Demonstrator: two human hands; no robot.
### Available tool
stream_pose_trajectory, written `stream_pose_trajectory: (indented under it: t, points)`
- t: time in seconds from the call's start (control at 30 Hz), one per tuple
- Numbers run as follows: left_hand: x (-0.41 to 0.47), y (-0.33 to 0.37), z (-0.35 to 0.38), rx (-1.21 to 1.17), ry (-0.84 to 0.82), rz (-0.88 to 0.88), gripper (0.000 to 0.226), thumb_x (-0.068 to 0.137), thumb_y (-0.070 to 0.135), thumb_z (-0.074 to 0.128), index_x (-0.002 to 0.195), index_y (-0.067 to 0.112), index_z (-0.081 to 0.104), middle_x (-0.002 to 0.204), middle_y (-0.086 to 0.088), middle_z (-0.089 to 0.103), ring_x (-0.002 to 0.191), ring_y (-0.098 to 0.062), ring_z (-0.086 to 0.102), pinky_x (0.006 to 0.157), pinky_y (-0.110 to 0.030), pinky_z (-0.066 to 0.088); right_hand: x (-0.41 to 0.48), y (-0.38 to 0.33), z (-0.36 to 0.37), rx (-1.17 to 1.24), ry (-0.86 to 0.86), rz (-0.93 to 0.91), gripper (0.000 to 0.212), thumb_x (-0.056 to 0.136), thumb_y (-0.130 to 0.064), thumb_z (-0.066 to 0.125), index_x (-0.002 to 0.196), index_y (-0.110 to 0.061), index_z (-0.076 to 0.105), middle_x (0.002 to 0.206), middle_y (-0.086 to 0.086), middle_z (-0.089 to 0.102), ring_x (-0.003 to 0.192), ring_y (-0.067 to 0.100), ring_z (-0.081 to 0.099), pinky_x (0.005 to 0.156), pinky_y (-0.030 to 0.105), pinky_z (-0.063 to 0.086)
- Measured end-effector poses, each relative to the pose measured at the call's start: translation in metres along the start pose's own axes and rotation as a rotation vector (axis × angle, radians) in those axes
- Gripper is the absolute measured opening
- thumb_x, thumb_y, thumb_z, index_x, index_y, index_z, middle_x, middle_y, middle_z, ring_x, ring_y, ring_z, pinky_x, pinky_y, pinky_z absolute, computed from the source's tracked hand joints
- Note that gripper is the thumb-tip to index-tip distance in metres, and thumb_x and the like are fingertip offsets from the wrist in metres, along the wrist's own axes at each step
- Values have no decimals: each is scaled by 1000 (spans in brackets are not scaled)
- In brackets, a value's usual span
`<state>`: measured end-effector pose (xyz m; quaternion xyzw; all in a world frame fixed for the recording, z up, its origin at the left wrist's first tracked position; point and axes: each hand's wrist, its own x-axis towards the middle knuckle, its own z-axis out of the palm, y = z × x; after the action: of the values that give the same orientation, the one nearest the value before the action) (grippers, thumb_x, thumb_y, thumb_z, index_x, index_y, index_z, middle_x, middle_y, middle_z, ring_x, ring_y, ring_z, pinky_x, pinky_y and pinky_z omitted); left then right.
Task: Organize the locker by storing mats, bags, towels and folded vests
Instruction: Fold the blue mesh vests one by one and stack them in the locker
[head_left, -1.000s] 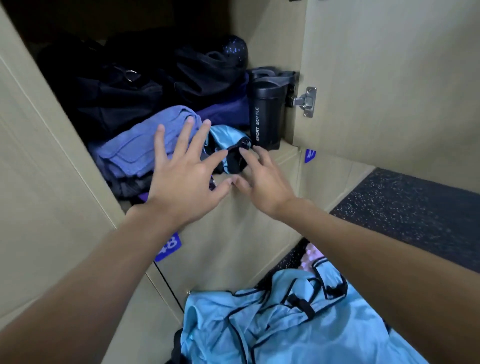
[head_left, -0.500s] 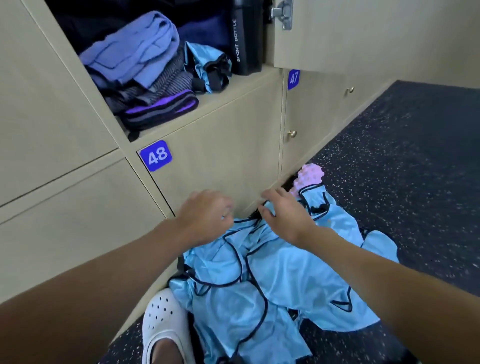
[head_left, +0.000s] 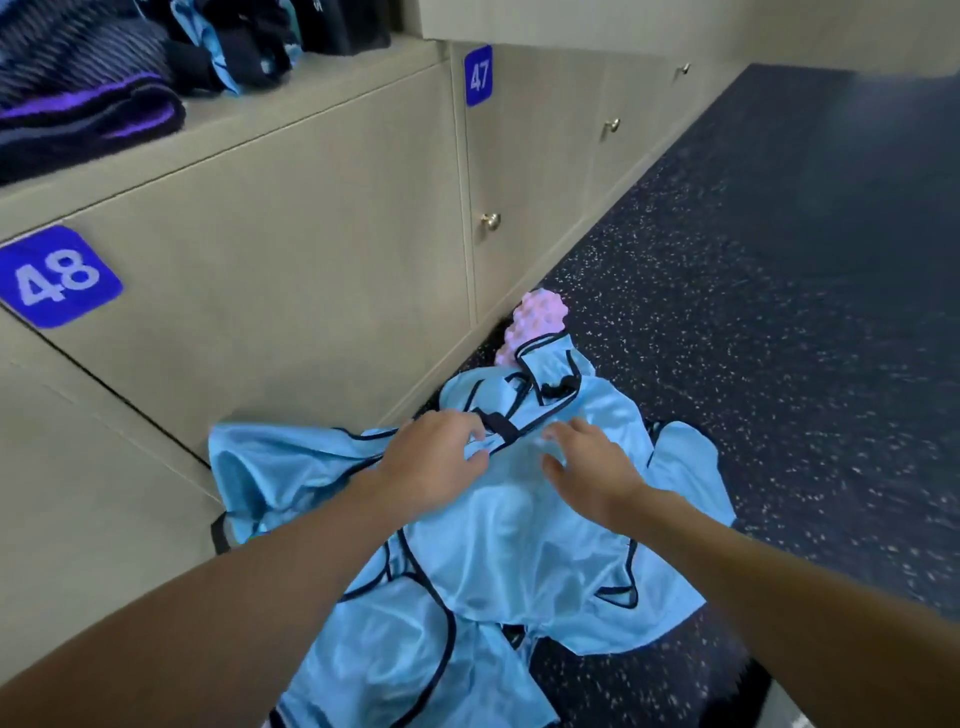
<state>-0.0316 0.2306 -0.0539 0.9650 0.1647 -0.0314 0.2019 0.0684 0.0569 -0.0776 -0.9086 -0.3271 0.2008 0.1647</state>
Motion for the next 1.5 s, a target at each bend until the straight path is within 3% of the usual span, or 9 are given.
stream_pose_trajectory:
  t: [0.13, 0.3, 0.53, 0.7, 0.83, 0.93, 1.13, 1.3, 1.5]
  points:
    - [58, 22, 17, 48, -6, 14, 28, 89, 37, 65, 113, 22, 64, 115, 1, 64, 112, -25, 58, 79, -32, 42, 34, 36, -8, -2, 20, 56, 37, 99, -30, 43, 135, -18, 47, 128, 7, 48, 119, 28, 49, 97, 40, 42]
    - [98, 18, 43, 177, -112, -31, 65, 78, 53, 74, 131, 22, 53, 132, 0, 47, 128, -25, 41, 106, -40, 36, 69, 70, -6, 25, 6, 91, 44, 98, -25, 42, 142, -20, 41, 135, 7, 48, 123, 27, 46, 103, 41, 38]
    - [96, 1, 58, -100, 13, -93, 12, 88, 14, 66, 98, 8, 67, 98, -5, 64, 93, -25, 63, 79, -34, 51, 96, 70, -1, 15, 43, 17, 52, 99, -32, 46, 148, -25, 30, 141, 4, 42, 130, 26, 40, 109, 44, 29]
    - [80, -9, 46, -167, 163, -173, 9, 91, 13, 62, 92, 6, 68, 78, -8, 67, 74, -30, 63, 67, -37, 53, 93, 61, -4, 90, 52, -67, 55, 98, -25, 48, 149, -23, 28, 135, 6, 48, 126, 27, 45, 107, 46, 35]
    - [64, -11, 38, 20, 240, -161, 27, 91, 15, 61, 118, 12, 63, 113, -7, 61, 107, -31, 57, 91, -43, 46, 67, 62, -3, 95, 111, -89, 48, 98, -23, 47, 144, -18, 37, 125, 6, 52, 119, 27, 47, 104, 45, 36]
    - [44, 1, 48, 145, 283, 130, 37, 83, 15, 65, 119, 13, 64, 118, -6, 60, 110, -31, 56, 94, -43, 40, 35, 77, 4, 119, 155, -81, 46, 96, -22, 50, 141, -15, 41, 122, 8, 53, 117, 28, 48, 101, 45, 39]
    - [5, 53, 86, 85, -150, 551, 44, 91, 36, 63, 131, 16, 61, 140, -3, 55, 135, -21, 43, 111, -24, 14, -34, 136, 30, 90, 71, 115, 44, 97, -27, 52, 139, -17, 44, 129, 5, 52, 121, 26, 50, 102, 43, 39]
    - [-8, 73, 113, 500, -456, 445, 68, 90, 64, 51, 150, 36, 35, 166, -6, 11, 154, -26, -4, 122, -49, -5, -59, 177, 39, 27, -53, 285, 61, 94, -39, 57, 147, -22, 32, 149, 2, 35, 133, 25, 38, 110, 42, 34]
    - [-4, 45, 116, 660, -385, 274, 67, 98, 44, 52, 155, 35, 18, 166, -12, -10, 152, -33, -10, 121, -52, -6, -53, 190, 47, 202, -82, 368, 80, 88, -37, 69, 152, -30, 22, 155, 2, 27, 136, 24, 35, 113, 47, 36]
